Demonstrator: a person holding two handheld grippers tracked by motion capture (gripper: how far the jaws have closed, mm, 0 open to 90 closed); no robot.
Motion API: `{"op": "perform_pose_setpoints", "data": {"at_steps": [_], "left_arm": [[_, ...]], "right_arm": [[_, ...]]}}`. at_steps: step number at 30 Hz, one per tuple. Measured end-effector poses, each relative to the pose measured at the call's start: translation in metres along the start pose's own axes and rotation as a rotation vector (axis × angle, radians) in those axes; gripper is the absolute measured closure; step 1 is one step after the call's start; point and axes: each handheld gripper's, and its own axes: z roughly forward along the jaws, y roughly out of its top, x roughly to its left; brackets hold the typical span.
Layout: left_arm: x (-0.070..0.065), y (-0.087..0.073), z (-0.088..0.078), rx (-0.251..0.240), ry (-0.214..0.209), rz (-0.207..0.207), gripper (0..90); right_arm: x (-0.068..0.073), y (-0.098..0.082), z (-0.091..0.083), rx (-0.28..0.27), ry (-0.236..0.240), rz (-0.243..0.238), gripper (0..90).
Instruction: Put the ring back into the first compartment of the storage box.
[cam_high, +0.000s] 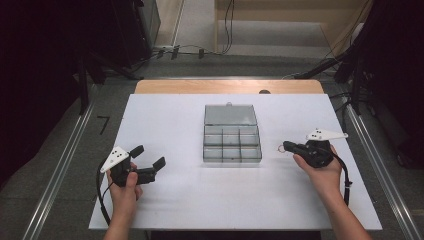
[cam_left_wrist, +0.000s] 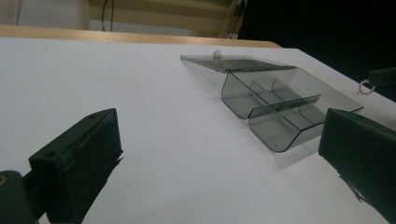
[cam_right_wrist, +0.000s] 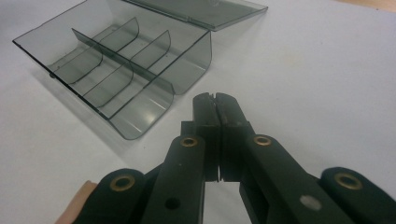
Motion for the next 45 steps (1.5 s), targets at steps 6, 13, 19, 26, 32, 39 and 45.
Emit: {"op": "perform_pose_setpoints", "data": {"at_steps": [6,13,19,26,32,39,45], "left_arm": [[0.000,0.000,-0.001,-0.011,-0.007,-0.010,0.0],[0.001,0.001,-0.002,-0.017,-0.004,-0.008,0.0],[0.000,0.001,-0.002,-0.013,0.000,0.000,0.0],[0.000,0.001,-0.002,-0.015,0.000,0.000,0.0],[-0.001,0.001,-0.002,-0.014,-0.001,0.001,0.0],[0.000,0.001,-0.002,-0.015,0.000,-0.001,0.0],[0.000,0.001,-0.003,-0.018,-0.001,-0.005,0.0]], "right_arm": [[0.005,0.011,-0.002,-0.015,-0.004,-0.016,86.7],[0.011,0.024,0.001,-0.024,0.002,-0.029,86.7],[0.019,0.035,0.003,-0.034,0.009,-0.043,86.7],[0.026,0.044,0.007,-0.039,0.015,-0.054,86.7],[0.029,0.051,0.012,-0.042,0.021,-0.061,86.7],[0.034,0.059,0.016,-0.048,0.033,-0.067,86.7],[0.037,0.065,0.021,-0.054,0.041,-0.075,86.7]]}}
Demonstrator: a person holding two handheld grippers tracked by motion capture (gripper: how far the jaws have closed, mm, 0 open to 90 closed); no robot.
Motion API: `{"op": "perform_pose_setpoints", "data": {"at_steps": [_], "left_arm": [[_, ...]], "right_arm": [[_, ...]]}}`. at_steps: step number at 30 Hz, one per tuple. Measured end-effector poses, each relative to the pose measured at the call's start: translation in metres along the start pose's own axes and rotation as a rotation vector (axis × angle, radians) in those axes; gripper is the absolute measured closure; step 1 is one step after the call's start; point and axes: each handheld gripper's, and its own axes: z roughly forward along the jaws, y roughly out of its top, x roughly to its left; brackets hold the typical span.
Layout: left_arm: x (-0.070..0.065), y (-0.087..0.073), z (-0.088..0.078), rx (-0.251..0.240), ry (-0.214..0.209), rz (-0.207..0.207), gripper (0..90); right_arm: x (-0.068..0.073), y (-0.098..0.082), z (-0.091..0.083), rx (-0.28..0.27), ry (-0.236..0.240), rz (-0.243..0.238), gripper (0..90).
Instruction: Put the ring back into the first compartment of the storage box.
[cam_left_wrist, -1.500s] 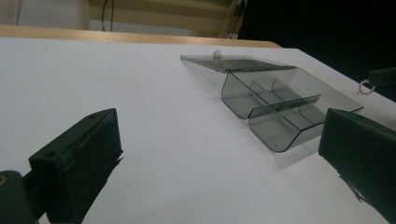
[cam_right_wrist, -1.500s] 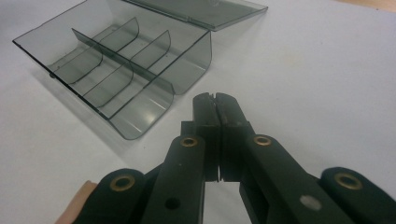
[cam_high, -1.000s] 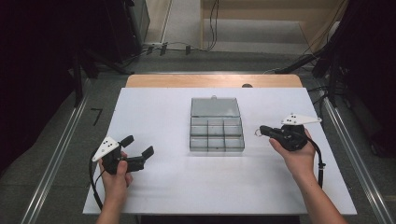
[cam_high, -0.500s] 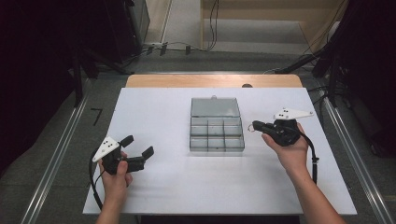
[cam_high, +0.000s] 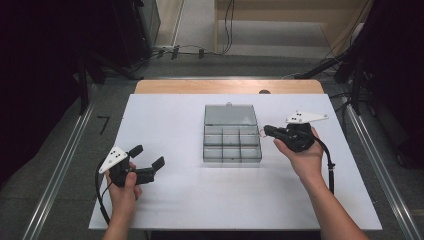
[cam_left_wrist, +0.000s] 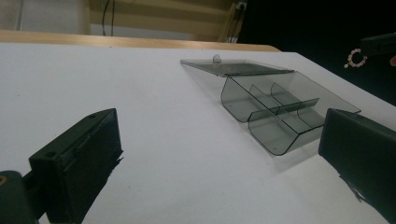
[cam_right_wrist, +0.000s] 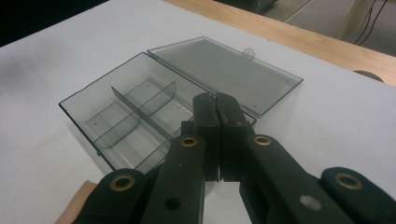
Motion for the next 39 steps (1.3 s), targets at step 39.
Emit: {"op": "perform_pose_setpoints", "data": {"at_steps": [39], "left_arm": [[0.001,0.000,-0.001,-0.003,0.001,0.000,0.0]], "right_arm": [[0.018,0.028,0.032,-0.012,0.046,-0.022,86.6]]}}
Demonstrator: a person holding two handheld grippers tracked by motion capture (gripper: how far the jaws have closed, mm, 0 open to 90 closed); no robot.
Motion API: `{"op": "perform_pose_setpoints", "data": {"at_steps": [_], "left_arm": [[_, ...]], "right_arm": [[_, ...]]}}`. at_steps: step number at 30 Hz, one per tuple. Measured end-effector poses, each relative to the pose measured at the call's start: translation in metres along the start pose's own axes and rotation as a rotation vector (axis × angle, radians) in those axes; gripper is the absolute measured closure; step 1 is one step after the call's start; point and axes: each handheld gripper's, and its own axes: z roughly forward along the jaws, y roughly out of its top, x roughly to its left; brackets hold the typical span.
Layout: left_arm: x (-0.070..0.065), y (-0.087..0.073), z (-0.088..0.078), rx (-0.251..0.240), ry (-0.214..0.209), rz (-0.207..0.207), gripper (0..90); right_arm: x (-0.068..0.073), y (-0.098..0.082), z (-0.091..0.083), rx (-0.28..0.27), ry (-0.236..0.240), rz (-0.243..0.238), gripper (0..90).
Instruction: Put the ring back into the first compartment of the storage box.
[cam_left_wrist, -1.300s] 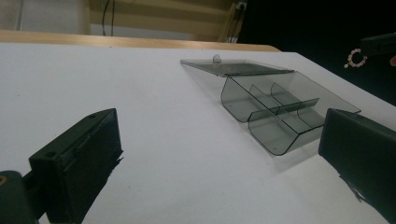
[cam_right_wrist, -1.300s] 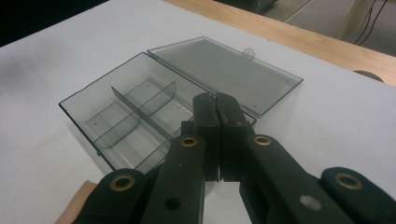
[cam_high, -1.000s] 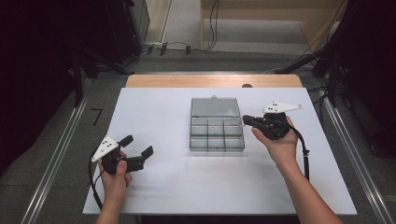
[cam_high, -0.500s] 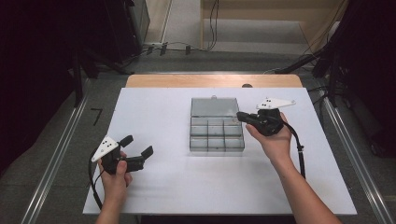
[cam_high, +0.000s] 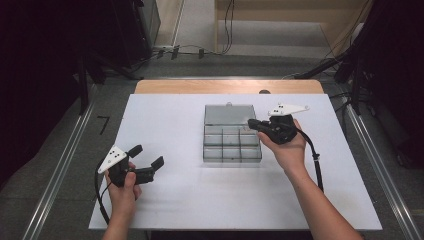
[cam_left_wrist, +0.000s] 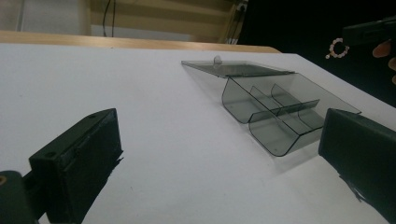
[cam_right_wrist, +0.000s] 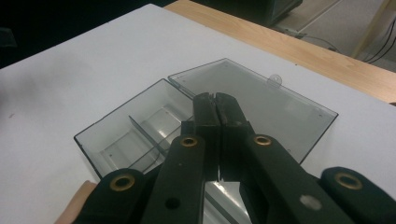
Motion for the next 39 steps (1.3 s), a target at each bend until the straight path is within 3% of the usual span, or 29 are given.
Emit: {"op": "perform_pose_setpoints", "data": {"at_steps": [39], "left_arm": [[0.000,0.000,0.000,-0.001,-0.003,0.001,0.0]], "right_arm": [[0.018,0.018,0.034,0.009,0.040,-0.024,86.6]]}}
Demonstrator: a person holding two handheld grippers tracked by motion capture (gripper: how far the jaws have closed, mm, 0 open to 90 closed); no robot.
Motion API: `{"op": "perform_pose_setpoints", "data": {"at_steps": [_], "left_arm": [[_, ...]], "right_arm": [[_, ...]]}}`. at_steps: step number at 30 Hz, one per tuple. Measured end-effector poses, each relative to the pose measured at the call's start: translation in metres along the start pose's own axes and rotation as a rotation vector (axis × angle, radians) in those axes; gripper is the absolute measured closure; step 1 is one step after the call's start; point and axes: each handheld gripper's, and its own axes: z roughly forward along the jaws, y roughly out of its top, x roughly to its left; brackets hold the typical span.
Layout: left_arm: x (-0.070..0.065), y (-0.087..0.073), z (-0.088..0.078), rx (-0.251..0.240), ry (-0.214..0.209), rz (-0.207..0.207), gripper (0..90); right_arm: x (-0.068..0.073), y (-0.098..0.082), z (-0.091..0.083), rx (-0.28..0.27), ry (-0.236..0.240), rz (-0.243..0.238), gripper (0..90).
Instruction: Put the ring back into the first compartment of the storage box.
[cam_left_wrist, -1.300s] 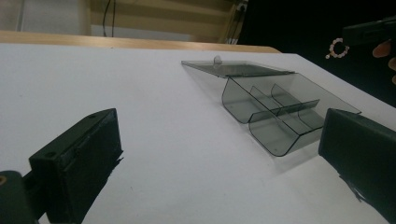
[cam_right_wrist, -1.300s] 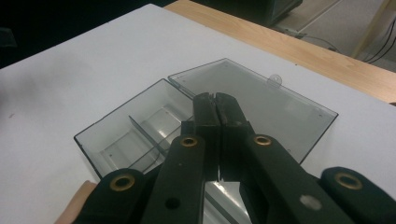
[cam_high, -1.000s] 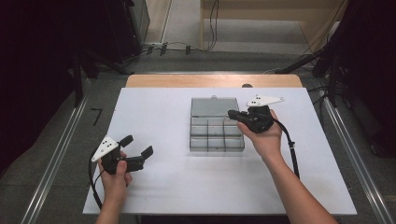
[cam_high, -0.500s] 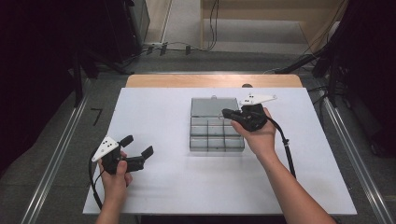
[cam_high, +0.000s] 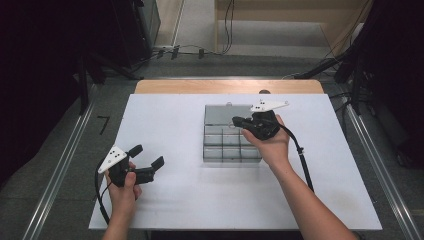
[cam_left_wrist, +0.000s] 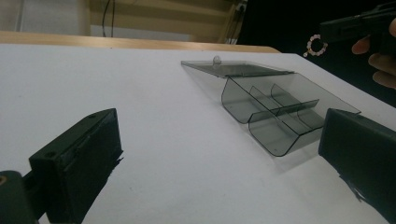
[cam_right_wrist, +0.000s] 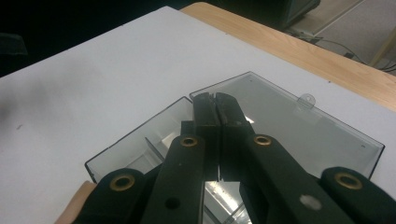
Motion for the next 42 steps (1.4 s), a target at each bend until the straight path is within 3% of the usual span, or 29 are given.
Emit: {"op": "perform_pose_setpoints", "data": {"at_steps": [42], "left_arm": [[0.001,-0.001,0.001,0.006,0.001,0.002,0.0]], "right_arm": [[0.012,-0.002,0.044,0.029,0.034,-0.012,86.6]]}}
